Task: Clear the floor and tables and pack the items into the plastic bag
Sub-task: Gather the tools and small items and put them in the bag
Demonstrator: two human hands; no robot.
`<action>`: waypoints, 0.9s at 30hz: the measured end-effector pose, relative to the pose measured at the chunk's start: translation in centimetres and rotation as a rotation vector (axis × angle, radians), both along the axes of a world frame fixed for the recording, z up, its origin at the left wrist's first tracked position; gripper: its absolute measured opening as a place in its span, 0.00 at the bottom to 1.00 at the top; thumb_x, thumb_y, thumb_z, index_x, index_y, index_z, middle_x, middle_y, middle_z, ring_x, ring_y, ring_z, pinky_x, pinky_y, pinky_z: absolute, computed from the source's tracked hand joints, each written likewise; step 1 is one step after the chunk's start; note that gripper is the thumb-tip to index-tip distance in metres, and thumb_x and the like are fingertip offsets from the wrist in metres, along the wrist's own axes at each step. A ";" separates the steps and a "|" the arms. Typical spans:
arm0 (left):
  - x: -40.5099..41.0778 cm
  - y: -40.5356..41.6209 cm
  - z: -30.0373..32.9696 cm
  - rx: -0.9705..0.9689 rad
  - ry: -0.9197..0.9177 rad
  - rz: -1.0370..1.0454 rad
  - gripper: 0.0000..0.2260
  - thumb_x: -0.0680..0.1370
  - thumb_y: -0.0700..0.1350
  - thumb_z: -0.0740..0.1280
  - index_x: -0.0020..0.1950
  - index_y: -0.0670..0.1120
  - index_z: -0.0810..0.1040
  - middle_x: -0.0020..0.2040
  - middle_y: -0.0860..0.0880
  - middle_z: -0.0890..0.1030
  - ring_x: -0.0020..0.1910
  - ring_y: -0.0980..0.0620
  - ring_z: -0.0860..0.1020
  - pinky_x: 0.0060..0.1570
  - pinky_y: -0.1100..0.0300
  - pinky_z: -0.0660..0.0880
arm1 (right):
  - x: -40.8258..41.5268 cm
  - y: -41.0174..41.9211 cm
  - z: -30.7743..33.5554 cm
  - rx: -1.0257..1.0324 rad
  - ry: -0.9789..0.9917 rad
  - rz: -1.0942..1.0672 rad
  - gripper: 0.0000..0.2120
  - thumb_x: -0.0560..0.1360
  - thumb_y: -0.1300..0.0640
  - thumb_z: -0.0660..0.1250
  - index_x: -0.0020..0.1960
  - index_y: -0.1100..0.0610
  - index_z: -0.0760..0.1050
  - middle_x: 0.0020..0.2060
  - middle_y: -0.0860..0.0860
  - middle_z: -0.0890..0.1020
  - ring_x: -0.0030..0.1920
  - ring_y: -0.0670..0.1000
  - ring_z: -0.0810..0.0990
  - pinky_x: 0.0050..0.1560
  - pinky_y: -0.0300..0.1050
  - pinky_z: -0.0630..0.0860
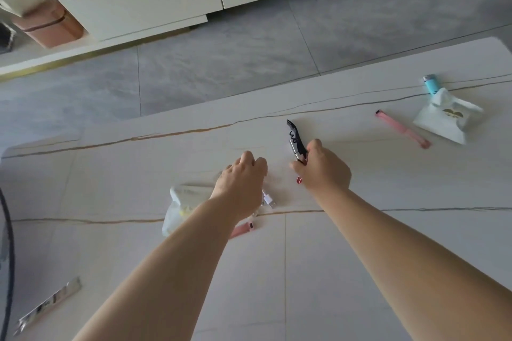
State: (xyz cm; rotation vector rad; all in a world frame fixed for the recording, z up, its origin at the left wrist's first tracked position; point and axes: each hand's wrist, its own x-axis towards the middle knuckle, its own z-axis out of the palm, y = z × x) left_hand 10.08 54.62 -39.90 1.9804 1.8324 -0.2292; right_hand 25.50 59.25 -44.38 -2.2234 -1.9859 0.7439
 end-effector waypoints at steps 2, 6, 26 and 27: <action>0.3 -0.2 -0.2 -0.053 -0.017 -0.015 0.22 0.76 0.37 0.61 0.68 0.52 0.67 0.61 0.47 0.66 0.60 0.47 0.71 0.60 0.56 0.69 | -0.1 0.0 0.1 -0.003 0.002 -0.010 0.11 0.74 0.53 0.61 0.52 0.58 0.67 0.43 0.54 0.83 0.44 0.57 0.80 0.35 0.44 0.67; 0.7 -0.5 -0.8 -0.092 0.027 -0.039 0.20 0.78 0.38 0.63 0.68 0.51 0.68 0.64 0.47 0.64 0.62 0.46 0.71 0.57 0.56 0.70 | 0.1 -0.5 1.3 -0.017 -0.058 -0.010 0.08 0.77 0.57 0.58 0.52 0.61 0.70 0.47 0.57 0.80 0.45 0.59 0.79 0.37 0.44 0.65; 9.6 -6.2 3.9 -0.306 -0.360 0.500 0.09 0.79 0.51 0.62 0.48 0.45 0.74 0.38 0.46 0.76 0.45 0.46 0.72 0.40 0.57 0.69 | 10.4 -10.9 8.5 -0.487 1.033 -0.642 0.12 0.76 0.61 0.62 0.35 0.59 0.65 0.34 0.58 0.75 0.19 0.45 0.63 0.27 0.39 0.55; 10.6 -6.8 4.8 -0.371 -0.475 0.559 0.09 0.79 0.49 0.62 0.47 0.43 0.73 0.36 0.48 0.75 0.40 0.47 0.73 0.37 0.58 0.68 | 11.0 -12.1 9.6 -0.508 1.084 -0.668 0.13 0.76 0.61 0.63 0.35 0.58 0.65 0.33 0.57 0.75 0.19 0.44 0.63 0.27 0.38 0.55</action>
